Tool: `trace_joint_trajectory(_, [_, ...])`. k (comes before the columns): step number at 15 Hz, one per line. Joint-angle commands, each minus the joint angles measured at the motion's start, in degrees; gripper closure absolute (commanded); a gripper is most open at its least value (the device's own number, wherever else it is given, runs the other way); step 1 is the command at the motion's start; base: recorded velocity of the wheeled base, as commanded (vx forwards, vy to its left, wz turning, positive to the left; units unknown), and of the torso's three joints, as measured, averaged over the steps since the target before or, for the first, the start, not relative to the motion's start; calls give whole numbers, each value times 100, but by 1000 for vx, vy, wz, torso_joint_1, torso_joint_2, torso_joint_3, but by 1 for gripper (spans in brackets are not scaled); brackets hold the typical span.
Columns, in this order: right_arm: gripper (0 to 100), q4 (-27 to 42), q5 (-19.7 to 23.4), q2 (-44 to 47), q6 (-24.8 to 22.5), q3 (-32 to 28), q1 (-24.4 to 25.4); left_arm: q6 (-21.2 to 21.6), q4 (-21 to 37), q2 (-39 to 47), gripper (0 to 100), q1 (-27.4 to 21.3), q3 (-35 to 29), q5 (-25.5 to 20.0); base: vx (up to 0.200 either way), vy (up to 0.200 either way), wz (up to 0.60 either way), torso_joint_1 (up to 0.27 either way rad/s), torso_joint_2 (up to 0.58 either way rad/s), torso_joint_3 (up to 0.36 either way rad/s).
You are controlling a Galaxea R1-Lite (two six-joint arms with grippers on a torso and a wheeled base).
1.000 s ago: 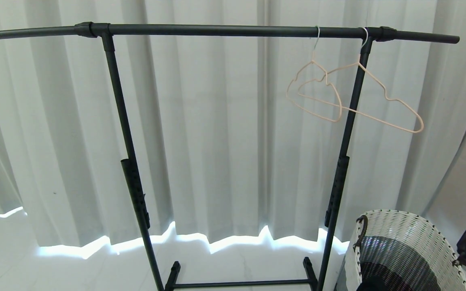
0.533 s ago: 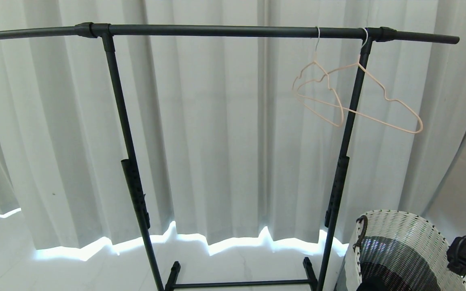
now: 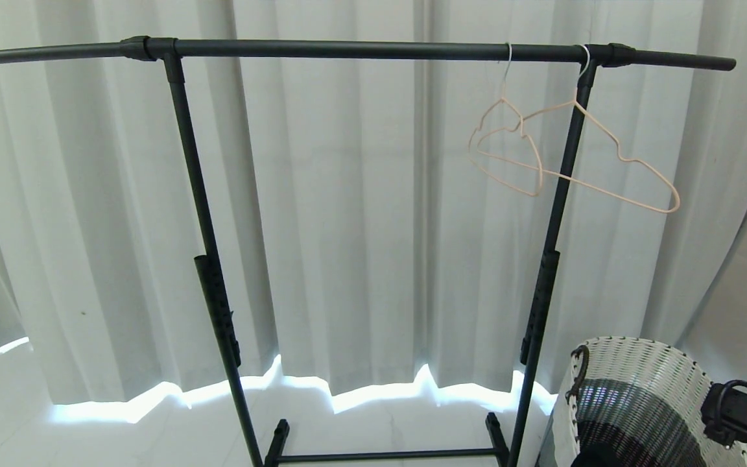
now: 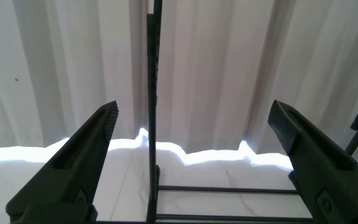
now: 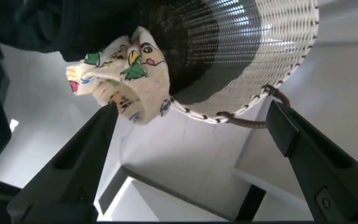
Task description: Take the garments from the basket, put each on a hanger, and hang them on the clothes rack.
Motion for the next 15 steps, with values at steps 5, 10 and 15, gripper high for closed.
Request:
trace_joint_trajectory(5, [0, -654, -77, 1570, -114, 40, -4, -1, -1, 0, 0, 2, 1, 1, 0, 0, 0, 0, 0, 0])
trace_joint_trajectory(10, [0, -1515, -587, 2019, -88, 304, -48, -1, -1, 0, 0, 2, 1, 1, 0, 0, 0, 0, 0, 0])
trace_joint_trajectory(15, [100, -2385, -552, 2256, -79, 559, -48, -1, -1, 0, 0, 2, 1, 1, 0, 0, 0, 0, 0, 0])
